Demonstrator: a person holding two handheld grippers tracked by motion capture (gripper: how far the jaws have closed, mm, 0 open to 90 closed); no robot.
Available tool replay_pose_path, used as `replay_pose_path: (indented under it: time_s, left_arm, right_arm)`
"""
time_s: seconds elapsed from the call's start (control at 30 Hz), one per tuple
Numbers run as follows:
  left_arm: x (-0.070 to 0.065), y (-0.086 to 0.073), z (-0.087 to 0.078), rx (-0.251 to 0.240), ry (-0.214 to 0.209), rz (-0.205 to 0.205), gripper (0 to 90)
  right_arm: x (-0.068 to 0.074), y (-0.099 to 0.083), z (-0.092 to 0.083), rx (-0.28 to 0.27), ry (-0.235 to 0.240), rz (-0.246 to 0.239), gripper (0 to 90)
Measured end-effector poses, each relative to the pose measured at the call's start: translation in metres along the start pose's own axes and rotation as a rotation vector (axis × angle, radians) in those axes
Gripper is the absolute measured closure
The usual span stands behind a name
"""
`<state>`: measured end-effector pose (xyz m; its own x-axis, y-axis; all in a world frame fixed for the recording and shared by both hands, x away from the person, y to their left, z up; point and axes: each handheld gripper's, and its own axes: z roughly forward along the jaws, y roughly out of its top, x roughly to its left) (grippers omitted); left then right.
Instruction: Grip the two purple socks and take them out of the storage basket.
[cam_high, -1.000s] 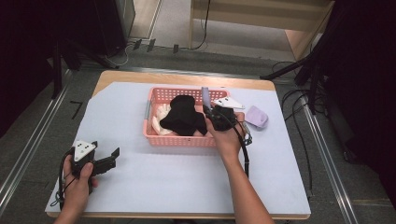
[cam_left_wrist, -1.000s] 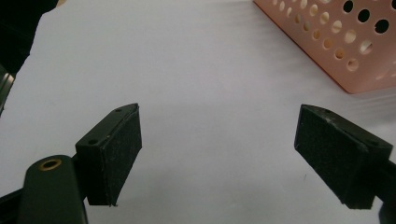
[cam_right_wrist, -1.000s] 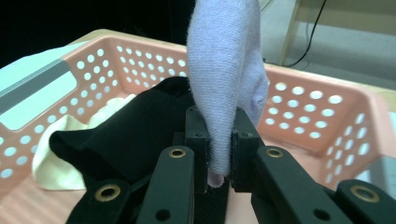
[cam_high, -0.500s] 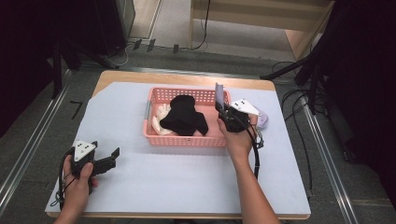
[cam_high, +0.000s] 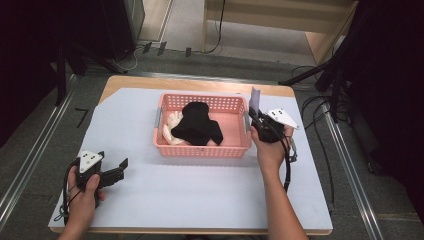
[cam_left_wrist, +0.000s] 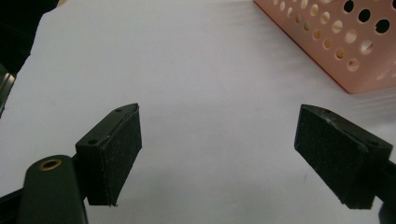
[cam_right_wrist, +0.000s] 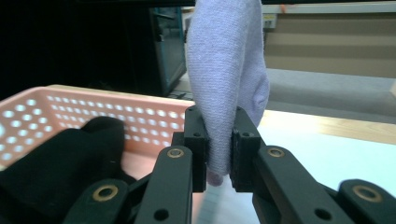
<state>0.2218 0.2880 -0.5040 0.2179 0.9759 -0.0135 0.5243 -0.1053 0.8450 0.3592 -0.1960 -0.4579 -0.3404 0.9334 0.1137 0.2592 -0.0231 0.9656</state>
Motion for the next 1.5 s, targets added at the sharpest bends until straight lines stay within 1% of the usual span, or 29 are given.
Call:
replay_pose_path:
  time_s: [0.27,0.4,0.43,0.5,0.57,0.63,0.7,0.73,0.77,0.83,0.87,0.93,0.97,1.0,1.07,1.1,1.13,1.17,1.2,1.23,1.27,1.3,1.37,1.43,1.5]
  left_arm:
    - [0.0,0.0,0.0,-0.001,0.001,-0.002,15.5]
    - [0.0,0.0,0.0,-0.001,0.002,-0.002,15.5]
    - [0.0,0.0,0.0,-0.001,0.003,-0.002,15.5]
    - [0.0,0.0,0.0,0.0,0.002,-0.002,15.4]
    - [0.0,0.0,0.0,0.001,0.002,-0.004,15.5]
    - [0.0,0.0,0.0,0.0,0.003,-0.004,15.4]
    - [0.0,0.0,0.0,0.001,0.004,-0.004,15.5]
    - [0.0,0.0,0.0,0.0,0.004,-0.003,15.4]
    - [0.0,0.0,0.0,0.0,0.004,-0.004,15.4]
    - [0.0,0.0,0.0,-0.001,0.004,-0.007,15.4]
    - [0.0,0.0,0.0,-0.001,0.004,-0.007,15.5]
    - [0.0,0.0,0.0,-0.004,0.005,-0.012,15.4]
    - [0.0,0.0,0.0,-0.005,0.004,-0.012,15.4]
    - [0.0,0.0,0.0,-0.006,0.005,-0.011,15.4]
    - [0.0,0.0,0.0,-0.006,0.005,-0.01,15.4]
    - [0.0,0.0,0.0,-0.004,0.006,-0.012,15.4]
    - [0.0,0.0,0.0,-0.007,0.005,-0.013,15.4]
    - [0.0,0.0,0.0,-0.01,0.006,-0.014,15.4]
    - [0.0,0.0,0.0,-0.012,0.006,-0.013,15.4]
    - [0.0,0.0,0.0,-0.015,0.008,-0.012,15.4]
    - [0.0,0.0,0.0,-0.016,0.008,-0.014,15.4]
    - [0.0,0.0,0.0,-0.015,0.009,-0.017,15.4]
    - [0.0,-0.001,0.0,-0.016,0.006,-0.019,15.4]
    - [0.0,0.0,0.0,-0.017,0.008,-0.02,15.4]
    - [0.0,0.0,0.0,-0.015,0.008,-0.012,15.4]
  right_arm:
    - [-0.03,-0.013,-0.006,0.038,-0.076,0.026,79.3]
    - [-0.043,-0.022,-0.008,0.078,-0.116,0.042,79.1]
    - [-0.046,-0.024,-0.008,0.091,-0.128,0.039,79.1]
    - [-0.051,-0.028,-0.009,0.109,-0.159,0.032,79.5]
    - [-0.056,-0.032,-0.01,0.138,-0.197,0.032,80.1]
    - [-0.06,-0.036,-0.011,0.163,-0.253,0.016,80.1]
    - [-0.064,-0.039,-0.013,0.178,-0.288,0.027,80.0]
    - [-0.066,-0.04,-0.014,0.182,-0.297,0.03,79.3]
    - [-0.068,-0.041,-0.014,0.188,-0.298,0.025,76.8]
    - [-0.069,-0.042,-0.015,0.183,-0.3,0.027,65.8]
    - [-0.07,-0.041,-0.017,0.175,-0.283,0.041,59.8]
    - [-0.072,-0.039,-0.02,0.136,-0.237,0.081,49.9]
    - [-0.073,-0.037,-0.022,0.116,-0.22,0.081,45.0]
    - [-0.072,-0.036,-0.023,0.105,-0.217,0.081,42.8]
    - [-0.071,-0.033,-0.026,0.101,-0.205,0.05,39.1]
    - [-0.07,-0.032,-0.027,0.102,-0.198,0.044,36.6]
    - [-0.069,-0.031,-0.028,0.114,-0.191,0.029,35.7]
    - [-0.068,-0.03,-0.029,0.124,-0.18,0.027,33.9]
    - [-0.067,-0.028,-0.031,0.128,-0.171,0.015,30.6]
    - [-0.066,-0.027,-0.032,0.127,-0.161,0.011,28.8]
    - [-0.064,-0.026,-0.035,0.138,-0.151,0.019,25.6]
    - [-0.063,-0.026,-0.037,0.135,-0.142,0.015,21.0]
    - [-0.06,-0.026,-0.043,0.147,-0.15,0.013,14.5]
    - [-0.058,-0.029,-0.052,0.144,-0.152,0.009,12.2]
    - [-0.059,-0.031,-0.059,0.146,-0.15,0.021,7.3]
